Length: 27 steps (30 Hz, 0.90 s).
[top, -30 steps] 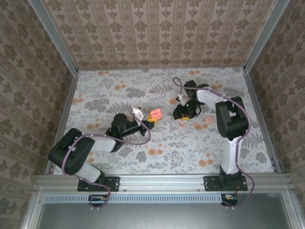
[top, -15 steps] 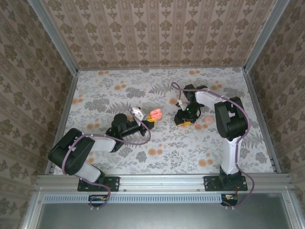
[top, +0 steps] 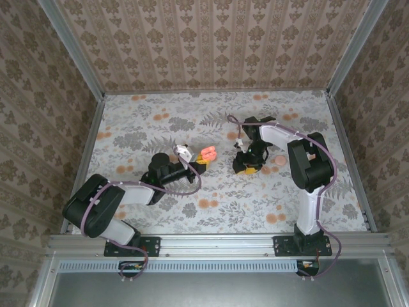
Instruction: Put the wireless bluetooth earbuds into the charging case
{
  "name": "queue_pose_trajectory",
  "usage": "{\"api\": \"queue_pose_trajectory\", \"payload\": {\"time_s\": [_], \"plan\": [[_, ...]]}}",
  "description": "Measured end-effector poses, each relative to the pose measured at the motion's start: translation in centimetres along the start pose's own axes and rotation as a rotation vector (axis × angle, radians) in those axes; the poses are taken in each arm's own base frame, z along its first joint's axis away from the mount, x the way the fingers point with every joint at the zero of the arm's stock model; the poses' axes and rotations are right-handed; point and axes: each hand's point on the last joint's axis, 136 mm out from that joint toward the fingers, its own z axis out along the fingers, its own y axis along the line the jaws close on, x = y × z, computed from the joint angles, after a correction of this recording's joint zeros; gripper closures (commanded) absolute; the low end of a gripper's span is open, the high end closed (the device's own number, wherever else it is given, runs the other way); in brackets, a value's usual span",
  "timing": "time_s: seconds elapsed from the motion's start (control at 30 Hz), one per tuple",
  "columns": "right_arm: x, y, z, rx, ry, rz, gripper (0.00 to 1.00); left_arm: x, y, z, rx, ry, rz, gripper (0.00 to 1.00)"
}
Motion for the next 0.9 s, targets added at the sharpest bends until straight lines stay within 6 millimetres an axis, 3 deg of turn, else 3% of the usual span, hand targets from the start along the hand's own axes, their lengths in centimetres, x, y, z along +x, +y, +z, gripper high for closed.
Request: {"api": "queue_pose_trajectory", "payload": {"time_s": [0.2,0.53,0.9], "plan": [[0.9,0.0,-0.7,0.034,0.023,0.017,0.49,0.0,0.0,0.0,0.0,0.001,0.0,0.88],[-1.3,-0.1,-4.5,0.222,-0.045,-0.182,0.5,-0.5,-0.1,-0.2,0.0,-0.005,0.006,0.88],[-1.6,1.1,-3.9,0.318,-0.008,-0.514,0.48,-0.2,-0.2,-0.5,-0.006,0.016,0.008,0.88]]}}
